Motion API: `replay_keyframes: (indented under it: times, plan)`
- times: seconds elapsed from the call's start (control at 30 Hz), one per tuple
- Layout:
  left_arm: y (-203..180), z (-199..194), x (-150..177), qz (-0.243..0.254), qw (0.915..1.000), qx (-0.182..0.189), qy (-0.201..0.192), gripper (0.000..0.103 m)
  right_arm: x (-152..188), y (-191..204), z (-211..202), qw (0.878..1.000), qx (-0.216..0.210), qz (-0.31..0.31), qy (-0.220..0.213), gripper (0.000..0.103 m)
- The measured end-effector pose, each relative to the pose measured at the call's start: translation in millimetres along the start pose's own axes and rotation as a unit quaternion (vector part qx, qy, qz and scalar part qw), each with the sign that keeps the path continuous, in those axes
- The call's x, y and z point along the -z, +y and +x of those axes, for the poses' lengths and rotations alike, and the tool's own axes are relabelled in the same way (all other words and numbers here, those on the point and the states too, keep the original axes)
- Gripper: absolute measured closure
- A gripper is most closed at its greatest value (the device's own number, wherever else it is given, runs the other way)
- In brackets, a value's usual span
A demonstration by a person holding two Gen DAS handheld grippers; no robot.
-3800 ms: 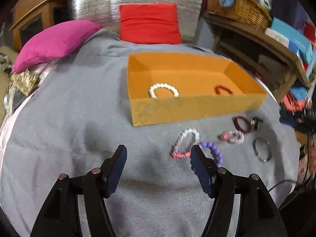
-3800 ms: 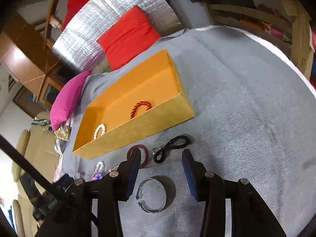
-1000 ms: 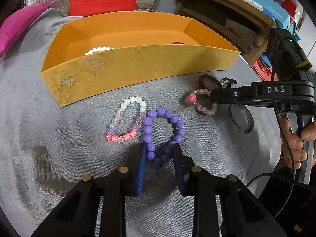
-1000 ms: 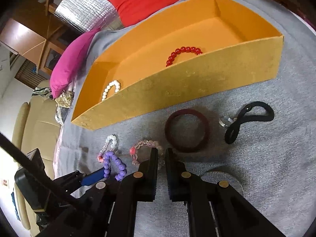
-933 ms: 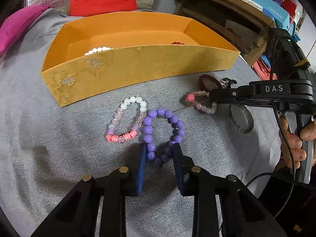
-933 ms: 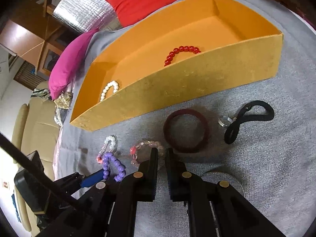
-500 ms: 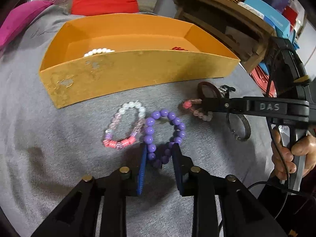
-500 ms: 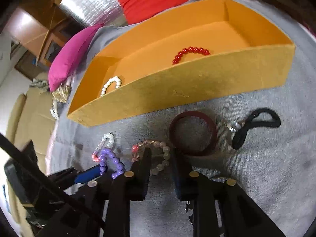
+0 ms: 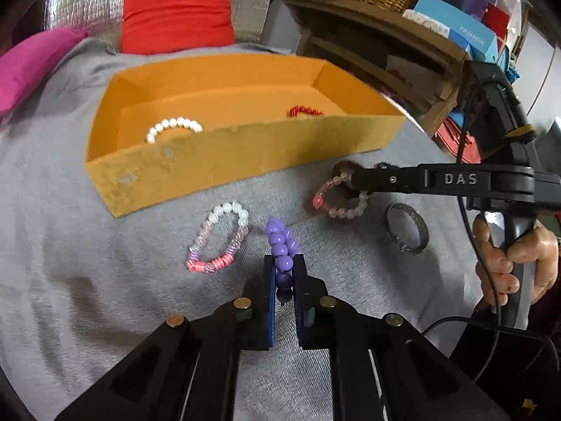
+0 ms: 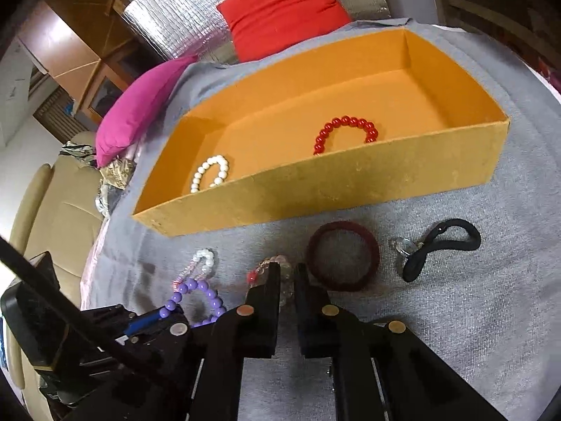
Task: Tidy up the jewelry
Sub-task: 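Lift both held bracelets and carry them over the orange box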
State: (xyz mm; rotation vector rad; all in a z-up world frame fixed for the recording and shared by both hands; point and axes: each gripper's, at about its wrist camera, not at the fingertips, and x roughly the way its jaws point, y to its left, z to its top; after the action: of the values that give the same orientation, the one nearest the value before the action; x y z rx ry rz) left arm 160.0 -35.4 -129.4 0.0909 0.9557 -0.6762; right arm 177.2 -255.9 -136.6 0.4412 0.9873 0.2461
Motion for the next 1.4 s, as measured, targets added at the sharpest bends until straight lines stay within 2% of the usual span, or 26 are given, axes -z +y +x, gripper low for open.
replay_keyframes:
  times: [0.9,1.1,1.4]
  plan:
    - [23,-63,-9,-0.021,0.994,-0.055,-0.092,0.093,1,49,-19,0.995,-0.079,-0.032,-0.055,0.094]
    - [18,-73,-23,-0.021,0.9909,-0.055,-0.121,0.093,-2,53,-36,0.99,-0.095,-0.041,-0.093,0.094]
    - [5,-65,-59,-0.018,0.9871,-0.06,-0.147,0.094,-21,24,-69,0.982,-0.092,-0.011,-0.162,0.094]
